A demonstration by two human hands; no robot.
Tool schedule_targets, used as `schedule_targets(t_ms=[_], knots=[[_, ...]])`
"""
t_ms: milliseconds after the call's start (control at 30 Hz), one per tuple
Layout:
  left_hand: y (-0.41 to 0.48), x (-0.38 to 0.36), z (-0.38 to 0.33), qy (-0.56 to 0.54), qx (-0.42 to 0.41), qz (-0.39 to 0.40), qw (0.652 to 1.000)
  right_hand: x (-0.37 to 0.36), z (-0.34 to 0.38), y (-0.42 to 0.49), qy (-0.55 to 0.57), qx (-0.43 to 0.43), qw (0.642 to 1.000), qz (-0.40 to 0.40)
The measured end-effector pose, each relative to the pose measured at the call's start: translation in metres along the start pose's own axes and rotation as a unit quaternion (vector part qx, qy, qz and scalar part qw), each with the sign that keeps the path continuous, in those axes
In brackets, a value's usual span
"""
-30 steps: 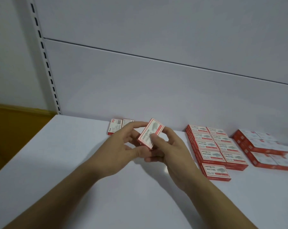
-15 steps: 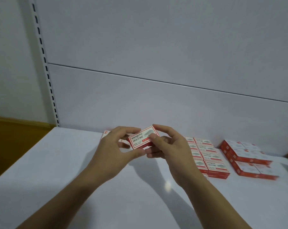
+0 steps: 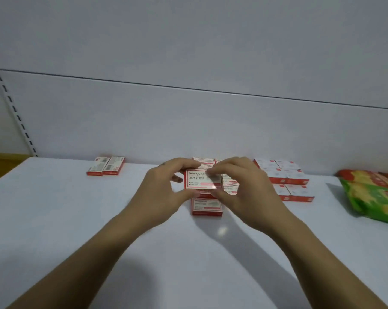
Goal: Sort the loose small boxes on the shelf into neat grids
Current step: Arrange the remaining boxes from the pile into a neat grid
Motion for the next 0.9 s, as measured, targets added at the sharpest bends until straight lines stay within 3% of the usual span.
schedule_targets(t_ms=[133, 233, 533, 667, 900], knots=[[0.002, -0.031, -0.014, 0.011, -0.003, -0.003, 1.000, 0.018, -0.029, -0.014, -0.028, 0.003, 1.000, 0.012], [-0.003, -0.050, -0.015, 0.123, 0.026, -0.001, 0.992, 0.019, -0.056, -0.023, -0.024, -0.026, 0.999, 0.022], [-0.048, -0.083, 0.009, 0.358, 0.196, 0.009, 0.913, -0.020, -0.084, -0.066, -0.017, -0.088, 0.996, 0.025], [-0.045, -0.090, 0.008, 0.392, 0.195, 0.029, 0.898, -0.024, -0.089, -0.067, -0.021, -0.097, 0.993, 0.060], [-0.043, -0.093, 0.007, 0.391, 0.178, 0.002, 0.903, -0.029, -0.080, -0.060, -0.051, -0.092, 0.994, 0.020]])
Point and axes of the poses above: each hand's wrist, its own y-axis towards the middle knuckle, its own x-axis out of the back of the hand, z = x × y, the point moved 2 cm from there along y, towards the middle knuckle, and after that the axes turned 1 degree about x, right-handed, at the moved point
